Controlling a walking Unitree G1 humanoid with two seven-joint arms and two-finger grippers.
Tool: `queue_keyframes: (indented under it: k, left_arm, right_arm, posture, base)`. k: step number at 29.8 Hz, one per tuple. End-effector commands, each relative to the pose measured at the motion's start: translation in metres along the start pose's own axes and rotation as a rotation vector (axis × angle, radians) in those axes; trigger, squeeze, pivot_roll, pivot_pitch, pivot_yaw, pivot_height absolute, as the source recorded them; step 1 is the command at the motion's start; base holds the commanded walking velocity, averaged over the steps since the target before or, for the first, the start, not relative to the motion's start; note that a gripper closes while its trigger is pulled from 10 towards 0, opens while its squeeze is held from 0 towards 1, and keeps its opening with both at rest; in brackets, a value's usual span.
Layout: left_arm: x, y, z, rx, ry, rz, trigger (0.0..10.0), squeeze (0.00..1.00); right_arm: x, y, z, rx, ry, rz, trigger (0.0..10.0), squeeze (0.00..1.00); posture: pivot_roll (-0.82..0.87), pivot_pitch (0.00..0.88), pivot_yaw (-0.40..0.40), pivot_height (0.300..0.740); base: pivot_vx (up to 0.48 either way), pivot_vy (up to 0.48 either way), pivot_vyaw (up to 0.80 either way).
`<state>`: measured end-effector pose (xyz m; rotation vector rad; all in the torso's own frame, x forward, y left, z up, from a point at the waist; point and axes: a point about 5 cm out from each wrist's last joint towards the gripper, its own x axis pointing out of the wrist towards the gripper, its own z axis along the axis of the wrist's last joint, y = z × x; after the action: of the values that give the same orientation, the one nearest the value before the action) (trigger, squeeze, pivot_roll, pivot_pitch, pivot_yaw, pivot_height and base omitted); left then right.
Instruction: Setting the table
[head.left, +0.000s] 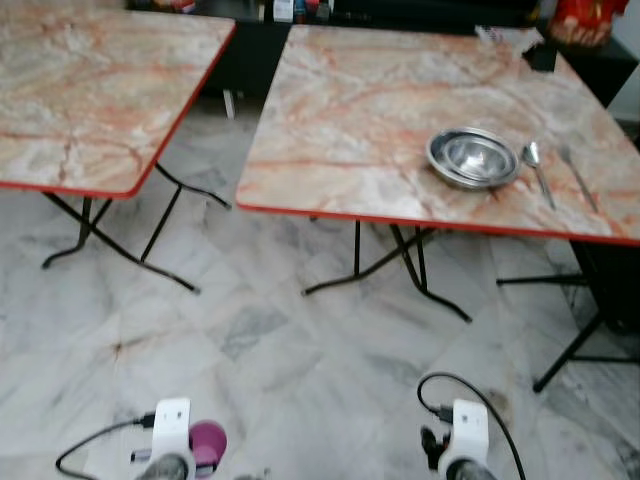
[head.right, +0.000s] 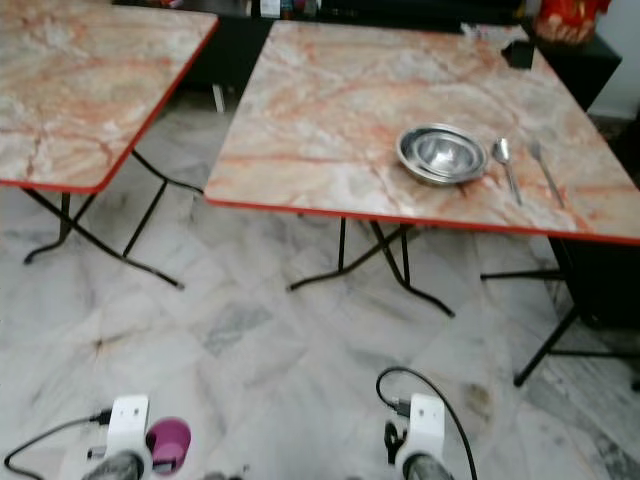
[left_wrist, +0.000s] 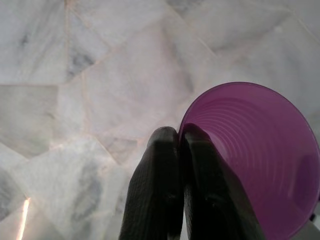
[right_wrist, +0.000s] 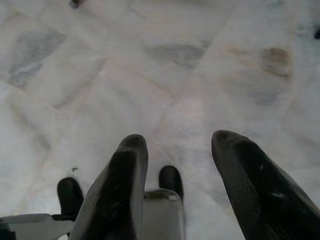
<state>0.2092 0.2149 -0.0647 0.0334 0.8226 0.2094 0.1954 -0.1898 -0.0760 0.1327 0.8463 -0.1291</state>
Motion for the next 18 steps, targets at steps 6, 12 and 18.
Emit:
queue_keyframes:
  k: [6,12,18]
  left_arm:
    - [-0.0021,0.0052,-0.0102,0.002,0.035,0.022,10.0,0.0]
    - [-0.0018,0.0052,-0.0088,0.002,0.032,0.02,10.0,0.0]
    - [-0.0015,0.005,-0.0079,0.005,0.03,0.018,10.0,0.0]
  right_arm:
    - [-0.0005,-0.002,-0.0034,-0.008,0.024,-0.002,10.0,0.0]
    - [-0.0009,-0.0032,-0.0036,-0.011,0.017,-0.008,10.0,0.0]
    - [-0.0009,-0.0026,-0.0038,-0.012,0.018,-0.007,10.0,0.0]
  posture:
    - [0.0,0.147,-0.028,0.74]
    - [-0.01,0.146,-0.028,0.74]
    - [-0.01,0.146,-0.026,0.74]
  base:
    - [0.149,0.0,-0.22]
    - [0.334,0.0,-0.23]
    - [0.347,0.0,0.0]
